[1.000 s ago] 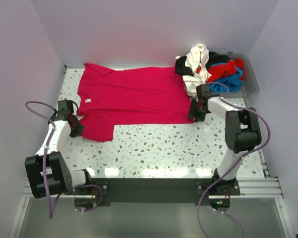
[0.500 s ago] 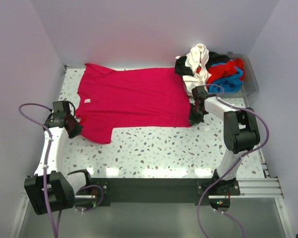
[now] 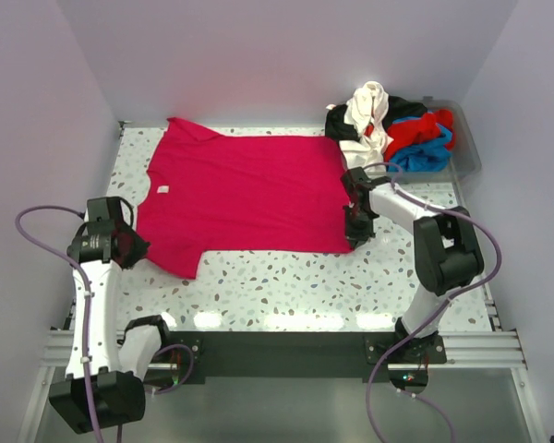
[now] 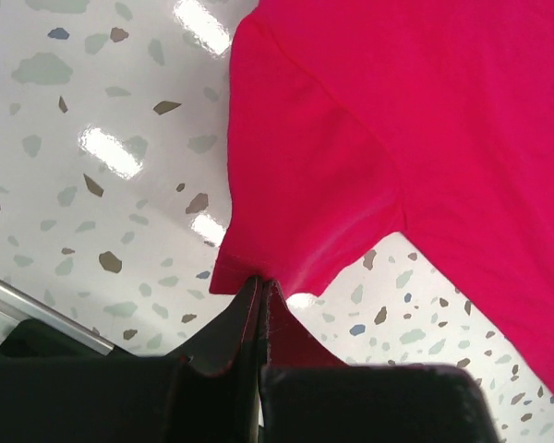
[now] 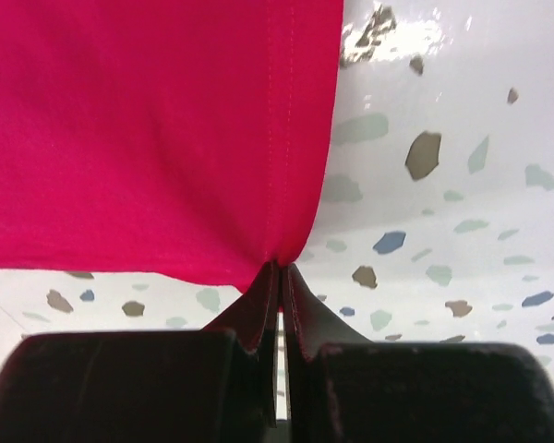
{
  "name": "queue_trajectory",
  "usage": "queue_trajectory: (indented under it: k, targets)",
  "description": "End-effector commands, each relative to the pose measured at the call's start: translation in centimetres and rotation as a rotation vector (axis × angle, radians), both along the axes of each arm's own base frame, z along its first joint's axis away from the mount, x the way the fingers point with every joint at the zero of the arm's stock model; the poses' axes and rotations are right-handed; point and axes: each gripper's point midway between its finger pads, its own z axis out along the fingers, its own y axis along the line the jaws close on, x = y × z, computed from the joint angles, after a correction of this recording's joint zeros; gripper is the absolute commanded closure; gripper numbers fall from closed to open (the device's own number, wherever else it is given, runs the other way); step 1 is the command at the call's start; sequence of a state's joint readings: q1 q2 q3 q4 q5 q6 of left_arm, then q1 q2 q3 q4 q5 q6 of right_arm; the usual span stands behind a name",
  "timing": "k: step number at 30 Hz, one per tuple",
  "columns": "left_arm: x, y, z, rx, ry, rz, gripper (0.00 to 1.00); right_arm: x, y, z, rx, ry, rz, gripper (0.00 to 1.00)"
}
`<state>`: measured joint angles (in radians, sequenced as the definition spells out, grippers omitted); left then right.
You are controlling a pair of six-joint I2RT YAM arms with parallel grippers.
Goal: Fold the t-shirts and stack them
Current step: Flatten the tshirt out, then fold the tshirt
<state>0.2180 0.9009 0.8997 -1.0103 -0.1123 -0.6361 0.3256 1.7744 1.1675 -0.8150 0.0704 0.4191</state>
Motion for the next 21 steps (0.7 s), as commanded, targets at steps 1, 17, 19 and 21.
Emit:
queue_trajectory:
  k: [1,17,19,21]
  targets:
    - [-1.5,0.2,1.9,0.009,-0.015,0.045,1.0,-2.2,-0.6,1.8,-0.029,0.022,0.007,1.0]
    - [9.9,0.3,5.4,-0.01,-0.245,-0.127,1.0,4.4,0.6,4.4,0.027,-0.064,-0.01,1.0]
    - [11.8,0.1,5.9,-0.021,-0.26,-0.173,1.0,6.2,1.0,4.8,0.039,-0.079,-0.005,1.0]
    - [13.3,0.1,6.2,-0.025,-0.265,-0.206,1.0,7.3,1.3,5.0,0.053,-0.084,-0.001,1.0]
